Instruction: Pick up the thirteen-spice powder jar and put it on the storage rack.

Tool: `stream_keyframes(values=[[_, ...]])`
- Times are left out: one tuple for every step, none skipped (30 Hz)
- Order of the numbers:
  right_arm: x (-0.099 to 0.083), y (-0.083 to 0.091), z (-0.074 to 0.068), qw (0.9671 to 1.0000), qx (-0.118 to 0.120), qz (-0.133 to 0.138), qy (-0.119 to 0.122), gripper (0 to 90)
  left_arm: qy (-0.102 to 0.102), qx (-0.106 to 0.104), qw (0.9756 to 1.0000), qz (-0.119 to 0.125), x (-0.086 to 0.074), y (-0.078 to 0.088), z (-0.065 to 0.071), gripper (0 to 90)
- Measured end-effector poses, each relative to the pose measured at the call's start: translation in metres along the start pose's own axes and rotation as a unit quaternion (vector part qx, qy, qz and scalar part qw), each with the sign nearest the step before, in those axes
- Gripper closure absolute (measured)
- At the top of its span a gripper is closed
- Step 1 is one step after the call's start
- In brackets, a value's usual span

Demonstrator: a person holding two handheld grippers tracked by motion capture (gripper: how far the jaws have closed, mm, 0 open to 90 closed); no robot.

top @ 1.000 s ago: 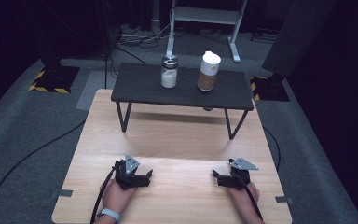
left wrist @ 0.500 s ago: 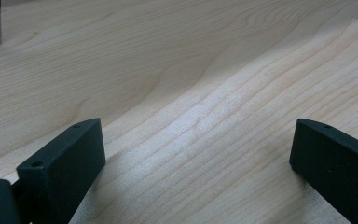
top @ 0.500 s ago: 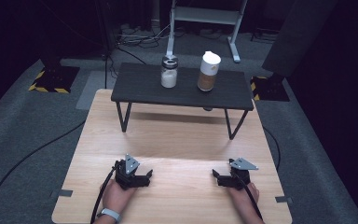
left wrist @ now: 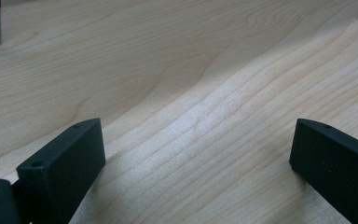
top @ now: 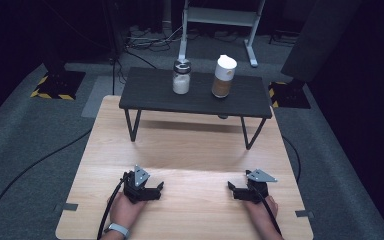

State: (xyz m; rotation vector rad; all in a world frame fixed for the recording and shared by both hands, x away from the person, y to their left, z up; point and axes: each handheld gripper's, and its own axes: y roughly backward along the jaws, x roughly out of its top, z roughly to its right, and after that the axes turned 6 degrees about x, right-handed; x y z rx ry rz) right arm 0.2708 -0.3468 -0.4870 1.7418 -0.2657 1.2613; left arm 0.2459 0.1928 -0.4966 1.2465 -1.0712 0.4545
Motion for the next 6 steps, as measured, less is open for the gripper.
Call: stream_keyframes(values=[[0.0,0.0,0.0,1.0,0.0,0.0,0.0,6.7,-0.001,0.0,1.0,0.0,0.0001,0.0,-0.0002,3.2],[0.0,0.0,0.0,1.0,0.0,0.0,0.0,6.6,-0.001,0.0,1.0,0.0,0.0001,0.0,-0.0001,3.2],[0.0,0.0,0.0,1.0,0.0,0.0,0.0,6.6,-0.001,0.0,1.0,0.0,0.0,0.0,-0.0001,3.1],[0.0,0.0,0.0,1.0,0.0,0.0,0.0,6.6,-0.001,0.0,1.0,0.0,0.0,0.0,-0.0001,3.2],[0.0,0.0,0.0,1.0,0.0,0.0,0.0,6.7,0.0,0.0,1.0,0.0,0.0,0.0,0.0,3.2],[0.0,0.0,0.0,1.0,0.0,0.0,0.0,6.7,-0.001,0.0,1.0,0.0,0.0001,0.0,-0.0002,3.2]])
